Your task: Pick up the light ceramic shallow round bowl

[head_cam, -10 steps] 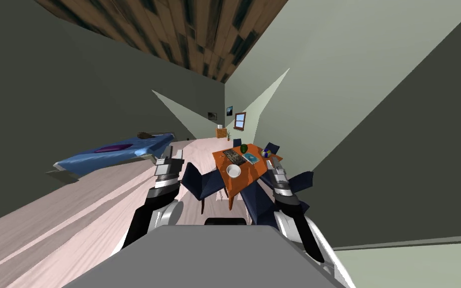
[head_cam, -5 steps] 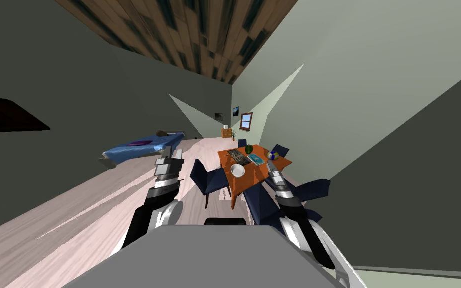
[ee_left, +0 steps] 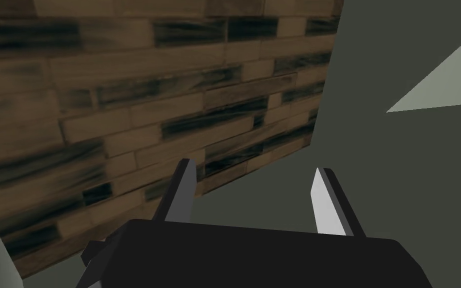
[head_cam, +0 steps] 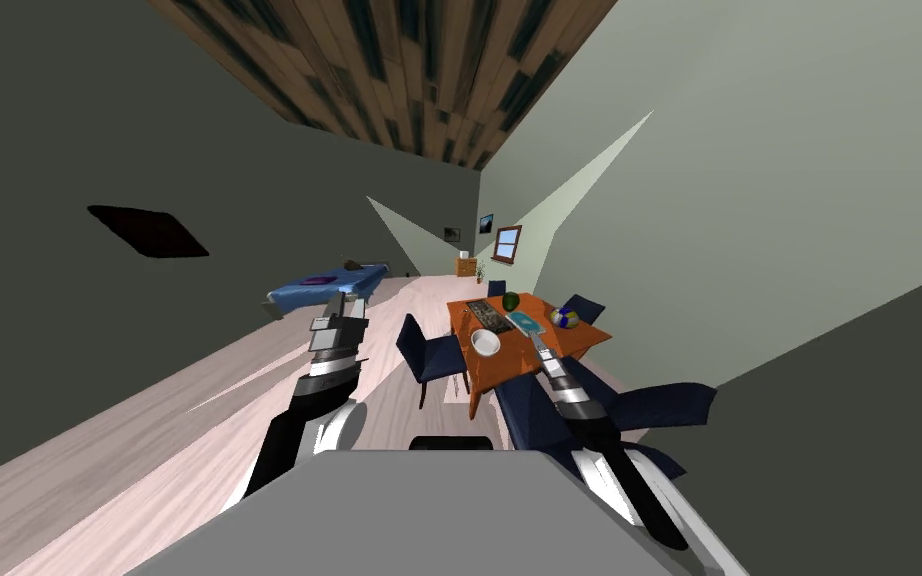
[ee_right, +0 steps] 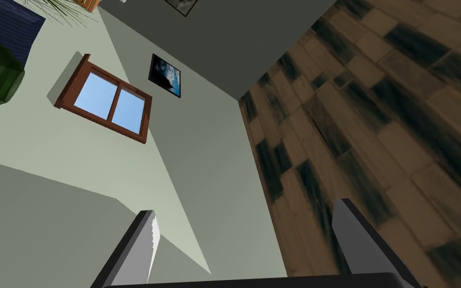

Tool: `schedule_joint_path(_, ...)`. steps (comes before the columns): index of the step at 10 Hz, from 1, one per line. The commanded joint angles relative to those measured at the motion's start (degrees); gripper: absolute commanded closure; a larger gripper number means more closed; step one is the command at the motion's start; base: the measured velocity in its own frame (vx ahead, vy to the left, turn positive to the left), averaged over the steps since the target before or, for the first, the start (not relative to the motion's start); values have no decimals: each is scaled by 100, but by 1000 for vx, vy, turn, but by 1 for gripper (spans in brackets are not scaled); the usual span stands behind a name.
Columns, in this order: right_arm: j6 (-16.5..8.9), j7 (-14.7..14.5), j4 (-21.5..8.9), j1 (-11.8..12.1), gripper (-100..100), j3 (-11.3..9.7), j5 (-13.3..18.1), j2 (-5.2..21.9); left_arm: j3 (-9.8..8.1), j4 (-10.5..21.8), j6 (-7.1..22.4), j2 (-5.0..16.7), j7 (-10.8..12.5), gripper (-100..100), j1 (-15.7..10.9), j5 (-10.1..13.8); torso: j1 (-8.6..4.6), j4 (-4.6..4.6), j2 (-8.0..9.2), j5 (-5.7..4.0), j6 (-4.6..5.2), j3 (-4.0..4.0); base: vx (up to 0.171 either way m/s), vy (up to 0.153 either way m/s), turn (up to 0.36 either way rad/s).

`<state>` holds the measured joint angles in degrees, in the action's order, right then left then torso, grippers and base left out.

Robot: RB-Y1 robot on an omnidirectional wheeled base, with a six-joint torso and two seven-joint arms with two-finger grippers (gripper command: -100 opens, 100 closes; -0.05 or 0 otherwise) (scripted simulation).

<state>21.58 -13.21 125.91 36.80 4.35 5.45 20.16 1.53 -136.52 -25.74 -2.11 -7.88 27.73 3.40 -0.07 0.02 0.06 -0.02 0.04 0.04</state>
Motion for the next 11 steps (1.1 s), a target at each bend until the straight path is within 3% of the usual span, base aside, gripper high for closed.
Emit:
schedule_joint_path(1, -225, -286, -45, 147, -100, 9, -14, 234, 0, 0, 0, 0, 0, 0, 0, 0, 0, 0, 0, 0, 0, 0, -22, 13, 234)
schedule_joint_path(4, -650, -698, -167, 379, -100, -53, -15, 603, 0, 0, 0, 0, 0, 0, 0, 0, 2, 0, 1, 1, 0, 1, -26, 14, 300)
schedule_joint_path(5, -650, -795, -167, 379, -100, -53, -15, 603, 1, 0, 0, 0, 0, 0, -1, 0, 4, 0, 1, 1, -5, 0, -15, 8, 168)
schedule_joint_path(6, -874, -978, -236, 498, -100, -97, -19, 785, 0, 0, 0, 0, 0, 0, 0, 0, 2, 0, -2, 0, 0, -1, -17, 19, 265)
schedule_joint_path(7, -874, -1051, -236, 498, -100, -97, -19, 785, 0, 0, 0, 0, 0, 0, -1, 0, 5, 0, -1, 1, -3, -1, -16, 12, 160)
schedule_joint_path(8, -1105, -1244, -308, 619, -100, -152, -24, 965, 0, 0, 0, 0, 0, 0, 0, 0, 3, 0, -2, 1, 0, -1, -16, 19, 403)
schedule_joint_path(9, -1105, -1307, -308, 619, -100, -152, -24, 965, 1, 0, 0, 0, 0, 0, -1, 0, 4, -1, -3, 1, -5, -2, -10, 8, 144)
schedule_joint_path(10, -1284, -1541, -381, 740, -100, -217, -33, 1140, 0, 0, 0, 0, 0, 0, 1, 0, 1, -1, -4, 1, 2, -2, -8, 19, 282)
schedule_joint_path(11, -1340, -1562, -381, 740, -100, -217, -33, 1140, 0, 0, 0, 0, 0, 0, -1, 0, 4, -1, -4, 1, -3, -2, -5, 11, 171)
